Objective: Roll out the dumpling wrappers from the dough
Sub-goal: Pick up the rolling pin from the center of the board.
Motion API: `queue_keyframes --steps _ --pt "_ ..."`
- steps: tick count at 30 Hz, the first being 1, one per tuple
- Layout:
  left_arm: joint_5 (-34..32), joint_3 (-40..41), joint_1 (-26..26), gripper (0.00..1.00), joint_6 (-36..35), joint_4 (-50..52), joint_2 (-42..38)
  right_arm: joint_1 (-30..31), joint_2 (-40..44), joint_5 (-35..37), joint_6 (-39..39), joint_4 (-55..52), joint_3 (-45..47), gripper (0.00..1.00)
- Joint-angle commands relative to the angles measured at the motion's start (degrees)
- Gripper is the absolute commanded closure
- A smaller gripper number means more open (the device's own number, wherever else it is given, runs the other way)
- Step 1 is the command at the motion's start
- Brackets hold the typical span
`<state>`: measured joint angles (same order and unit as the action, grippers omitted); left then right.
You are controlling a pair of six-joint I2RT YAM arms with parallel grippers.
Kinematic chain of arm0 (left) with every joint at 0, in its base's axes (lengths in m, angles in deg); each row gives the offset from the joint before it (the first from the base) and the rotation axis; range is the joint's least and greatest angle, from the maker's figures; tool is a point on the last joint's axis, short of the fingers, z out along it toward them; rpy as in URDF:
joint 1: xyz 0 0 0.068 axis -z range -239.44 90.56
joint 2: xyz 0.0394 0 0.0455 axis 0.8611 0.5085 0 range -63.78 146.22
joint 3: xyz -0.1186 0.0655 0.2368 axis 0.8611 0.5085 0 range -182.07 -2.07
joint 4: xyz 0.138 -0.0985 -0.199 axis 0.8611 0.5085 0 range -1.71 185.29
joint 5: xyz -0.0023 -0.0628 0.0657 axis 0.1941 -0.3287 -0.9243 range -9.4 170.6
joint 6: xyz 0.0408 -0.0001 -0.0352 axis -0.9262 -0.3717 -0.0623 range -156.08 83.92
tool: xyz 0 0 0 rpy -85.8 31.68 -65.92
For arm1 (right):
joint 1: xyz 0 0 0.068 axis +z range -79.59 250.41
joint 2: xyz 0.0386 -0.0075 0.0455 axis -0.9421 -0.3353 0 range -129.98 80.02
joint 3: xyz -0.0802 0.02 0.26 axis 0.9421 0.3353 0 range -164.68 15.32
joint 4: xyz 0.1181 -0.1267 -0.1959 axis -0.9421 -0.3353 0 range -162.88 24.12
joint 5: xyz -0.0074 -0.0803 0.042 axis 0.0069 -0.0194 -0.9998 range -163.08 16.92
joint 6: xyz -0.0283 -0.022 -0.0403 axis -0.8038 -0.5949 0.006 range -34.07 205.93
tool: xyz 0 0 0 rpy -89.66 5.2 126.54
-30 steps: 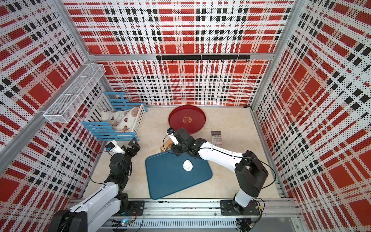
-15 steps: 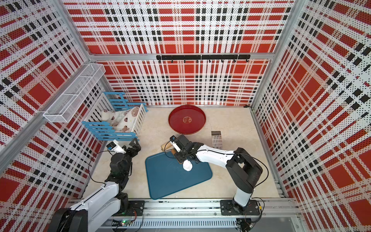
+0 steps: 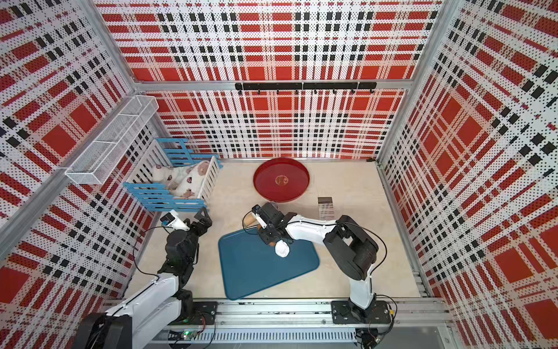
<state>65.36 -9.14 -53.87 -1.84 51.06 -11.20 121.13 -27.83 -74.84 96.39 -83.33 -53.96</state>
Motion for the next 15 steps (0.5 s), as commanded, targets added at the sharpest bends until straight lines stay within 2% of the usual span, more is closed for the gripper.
queue_keyframes --steps 1,15 --pt "0.48 -1.55 0.15 0.01 -0.66 -0.51 0.24 0.04 -2.42 -0.20 1.20 -1.84 -2.06 0.66" --pt "0.49 -1.54 0.23 0.01 -0.58 -0.54 0.32 1.14 -8.13 4.57 2.77 -5.75 -6.36 0.63"
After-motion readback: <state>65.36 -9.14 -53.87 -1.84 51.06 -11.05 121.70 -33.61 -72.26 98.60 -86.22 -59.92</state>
